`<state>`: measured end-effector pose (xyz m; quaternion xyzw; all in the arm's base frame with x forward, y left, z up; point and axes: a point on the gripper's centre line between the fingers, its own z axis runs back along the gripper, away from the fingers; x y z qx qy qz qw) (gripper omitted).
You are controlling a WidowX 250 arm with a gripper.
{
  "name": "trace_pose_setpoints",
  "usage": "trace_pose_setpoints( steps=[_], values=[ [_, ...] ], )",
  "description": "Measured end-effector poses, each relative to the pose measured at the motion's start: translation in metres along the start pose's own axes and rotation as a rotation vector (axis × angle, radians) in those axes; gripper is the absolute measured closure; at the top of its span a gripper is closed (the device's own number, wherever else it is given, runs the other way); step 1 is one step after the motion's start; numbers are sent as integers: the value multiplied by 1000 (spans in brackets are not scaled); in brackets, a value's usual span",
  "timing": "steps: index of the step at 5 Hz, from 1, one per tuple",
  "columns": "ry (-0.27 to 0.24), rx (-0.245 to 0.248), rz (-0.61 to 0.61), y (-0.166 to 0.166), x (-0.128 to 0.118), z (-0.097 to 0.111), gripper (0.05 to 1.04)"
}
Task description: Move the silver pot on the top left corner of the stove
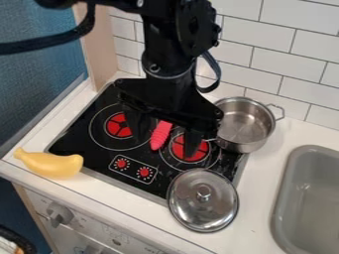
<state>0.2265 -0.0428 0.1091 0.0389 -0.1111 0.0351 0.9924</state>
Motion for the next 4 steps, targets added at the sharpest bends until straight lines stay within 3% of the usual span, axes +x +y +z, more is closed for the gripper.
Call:
trace_pose_setpoints(
  steps=[1, 2, 3, 4],
  values=[
    [31, 15, 10, 1, -3, -6, 87],
    [72, 103, 73, -19, 13, -15, 87],
    [79, 92, 12, -23, 39, -30, 87],
    [52, 69, -46, -15, 73, -49, 87]
  ],
)
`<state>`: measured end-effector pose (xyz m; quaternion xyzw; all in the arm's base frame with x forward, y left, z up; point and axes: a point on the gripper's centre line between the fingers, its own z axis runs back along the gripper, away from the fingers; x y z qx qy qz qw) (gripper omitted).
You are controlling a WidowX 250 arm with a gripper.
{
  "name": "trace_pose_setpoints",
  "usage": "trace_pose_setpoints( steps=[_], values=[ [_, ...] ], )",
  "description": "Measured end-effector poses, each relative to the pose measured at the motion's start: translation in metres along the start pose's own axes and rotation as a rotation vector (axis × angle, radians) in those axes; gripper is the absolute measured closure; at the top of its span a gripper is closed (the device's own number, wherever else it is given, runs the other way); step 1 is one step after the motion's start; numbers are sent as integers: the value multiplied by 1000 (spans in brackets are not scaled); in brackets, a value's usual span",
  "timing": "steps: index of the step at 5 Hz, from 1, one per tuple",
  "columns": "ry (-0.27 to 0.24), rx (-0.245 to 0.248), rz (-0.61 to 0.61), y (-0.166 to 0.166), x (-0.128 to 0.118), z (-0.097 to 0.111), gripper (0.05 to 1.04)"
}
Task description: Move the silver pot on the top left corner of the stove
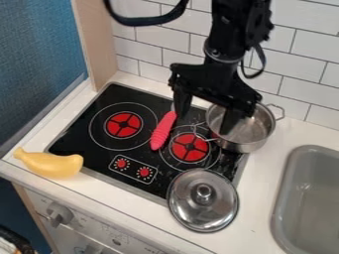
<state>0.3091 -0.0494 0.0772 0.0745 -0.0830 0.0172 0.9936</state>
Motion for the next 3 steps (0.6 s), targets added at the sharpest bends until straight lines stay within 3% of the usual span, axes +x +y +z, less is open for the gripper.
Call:
trace_pose_setpoints(
  steps=[1, 3],
  values=[
    [-32, -25, -24, 14, 25, -17, 87],
    [-70, -85, -82, 7, 68, -50, 87]
  ],
)
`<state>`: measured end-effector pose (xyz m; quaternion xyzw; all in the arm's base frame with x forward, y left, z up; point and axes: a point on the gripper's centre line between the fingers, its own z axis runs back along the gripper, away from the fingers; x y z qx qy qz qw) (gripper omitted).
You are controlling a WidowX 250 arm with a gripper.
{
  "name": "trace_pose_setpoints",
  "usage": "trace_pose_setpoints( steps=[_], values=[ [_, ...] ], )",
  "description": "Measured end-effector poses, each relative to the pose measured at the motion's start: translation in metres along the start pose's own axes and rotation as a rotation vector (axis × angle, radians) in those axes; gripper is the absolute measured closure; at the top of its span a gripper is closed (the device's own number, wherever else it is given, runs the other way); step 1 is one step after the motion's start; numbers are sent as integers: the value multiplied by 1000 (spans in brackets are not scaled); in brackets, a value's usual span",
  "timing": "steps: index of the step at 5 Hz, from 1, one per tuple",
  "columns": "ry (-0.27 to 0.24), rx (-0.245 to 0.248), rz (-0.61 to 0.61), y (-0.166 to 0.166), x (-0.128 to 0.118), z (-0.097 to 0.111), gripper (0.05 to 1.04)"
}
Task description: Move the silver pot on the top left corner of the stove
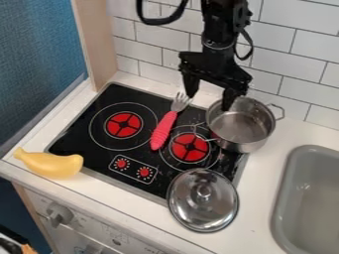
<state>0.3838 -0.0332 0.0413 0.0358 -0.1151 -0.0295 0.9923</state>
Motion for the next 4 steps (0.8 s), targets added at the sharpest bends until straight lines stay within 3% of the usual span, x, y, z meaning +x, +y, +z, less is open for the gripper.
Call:
trace_pose_setpoints(
  steps=[2, 3, 4],
  values=[
    [66, -70, -27, -7, 0, -33, 87],
    [116, -82, -35, -7, -3, -49, 129],
    [118, -94, -36, -9, -3, -49, 410]
  ],
)
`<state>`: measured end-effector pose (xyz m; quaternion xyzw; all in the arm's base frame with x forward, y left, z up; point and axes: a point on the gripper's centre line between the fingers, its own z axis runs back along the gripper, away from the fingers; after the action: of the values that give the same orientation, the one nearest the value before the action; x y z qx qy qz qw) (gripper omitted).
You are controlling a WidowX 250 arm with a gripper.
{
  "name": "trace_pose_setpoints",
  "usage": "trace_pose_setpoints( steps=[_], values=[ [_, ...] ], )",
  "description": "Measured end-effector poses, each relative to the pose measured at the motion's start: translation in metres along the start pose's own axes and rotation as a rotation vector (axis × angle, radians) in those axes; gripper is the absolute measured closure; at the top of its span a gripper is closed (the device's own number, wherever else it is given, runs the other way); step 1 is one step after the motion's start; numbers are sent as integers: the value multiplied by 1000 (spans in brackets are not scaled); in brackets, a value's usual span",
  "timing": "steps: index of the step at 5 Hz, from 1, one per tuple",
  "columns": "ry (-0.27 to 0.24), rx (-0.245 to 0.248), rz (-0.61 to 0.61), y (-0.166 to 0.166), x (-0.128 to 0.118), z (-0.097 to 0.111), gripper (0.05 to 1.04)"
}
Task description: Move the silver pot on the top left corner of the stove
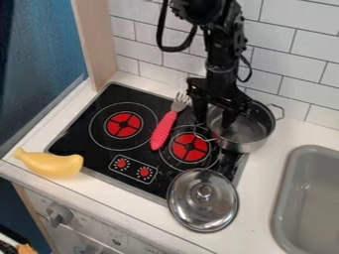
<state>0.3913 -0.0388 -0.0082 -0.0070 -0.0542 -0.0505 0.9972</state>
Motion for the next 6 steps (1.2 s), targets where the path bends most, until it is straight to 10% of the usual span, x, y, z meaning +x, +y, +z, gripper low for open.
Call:
trace_pose_setpoints(
  steps=[2, 6],
  values=[
    [-17, -23, 6, 3, -2, 0, 922],
    [-28, 16, 115, 10, -6, 72, 1011]
  ],
)
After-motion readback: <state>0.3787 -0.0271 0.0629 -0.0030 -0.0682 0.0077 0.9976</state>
